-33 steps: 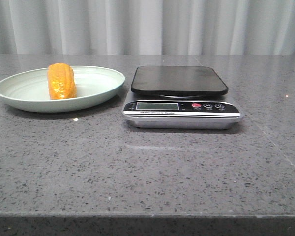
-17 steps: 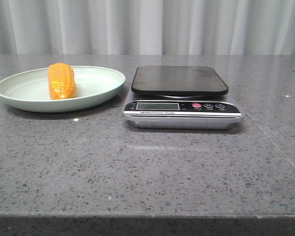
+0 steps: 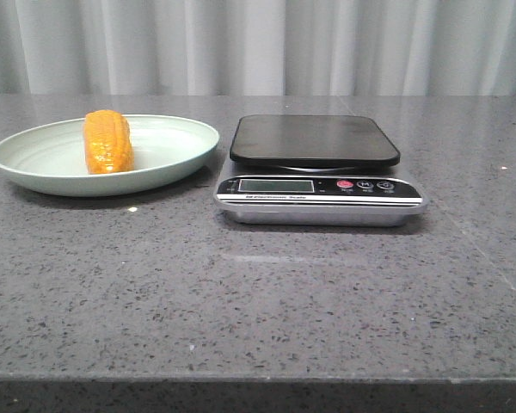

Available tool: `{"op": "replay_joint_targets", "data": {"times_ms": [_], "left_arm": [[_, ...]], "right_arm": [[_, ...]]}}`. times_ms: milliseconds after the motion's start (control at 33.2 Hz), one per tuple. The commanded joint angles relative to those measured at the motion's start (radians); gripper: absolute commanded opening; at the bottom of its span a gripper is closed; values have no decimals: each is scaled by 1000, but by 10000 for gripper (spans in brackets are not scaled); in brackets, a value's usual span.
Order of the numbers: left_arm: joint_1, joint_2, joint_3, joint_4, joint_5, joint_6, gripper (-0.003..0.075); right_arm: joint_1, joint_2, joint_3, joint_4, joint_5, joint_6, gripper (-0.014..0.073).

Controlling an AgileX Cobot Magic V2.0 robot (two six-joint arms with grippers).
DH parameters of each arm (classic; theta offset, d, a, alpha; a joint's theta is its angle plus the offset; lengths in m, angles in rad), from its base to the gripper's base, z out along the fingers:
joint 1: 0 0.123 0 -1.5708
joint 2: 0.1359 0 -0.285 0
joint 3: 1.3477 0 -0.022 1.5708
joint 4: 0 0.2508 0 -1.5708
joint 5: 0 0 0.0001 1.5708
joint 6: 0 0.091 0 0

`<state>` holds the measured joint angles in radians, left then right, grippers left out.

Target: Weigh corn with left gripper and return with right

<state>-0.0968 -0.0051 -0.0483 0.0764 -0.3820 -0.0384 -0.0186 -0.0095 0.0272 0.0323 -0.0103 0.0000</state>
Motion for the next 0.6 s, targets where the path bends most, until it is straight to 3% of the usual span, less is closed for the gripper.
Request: {"op": "replay_joint_targets", "data": {"times_ms": [0,301,573], "left_arm": [[-3,-5,-135,-6,27,-8,127],[-3,172,-489,-6,524,-10,127],[-3,246,-480,-36,596,-10,127]], "right_arm": [[-4,-18,-7,-2,-90,-11,190],[-4,-18,-7,-2,-90,-11,190],[-4,-18,-7,-2,-90,-11,190]]}}
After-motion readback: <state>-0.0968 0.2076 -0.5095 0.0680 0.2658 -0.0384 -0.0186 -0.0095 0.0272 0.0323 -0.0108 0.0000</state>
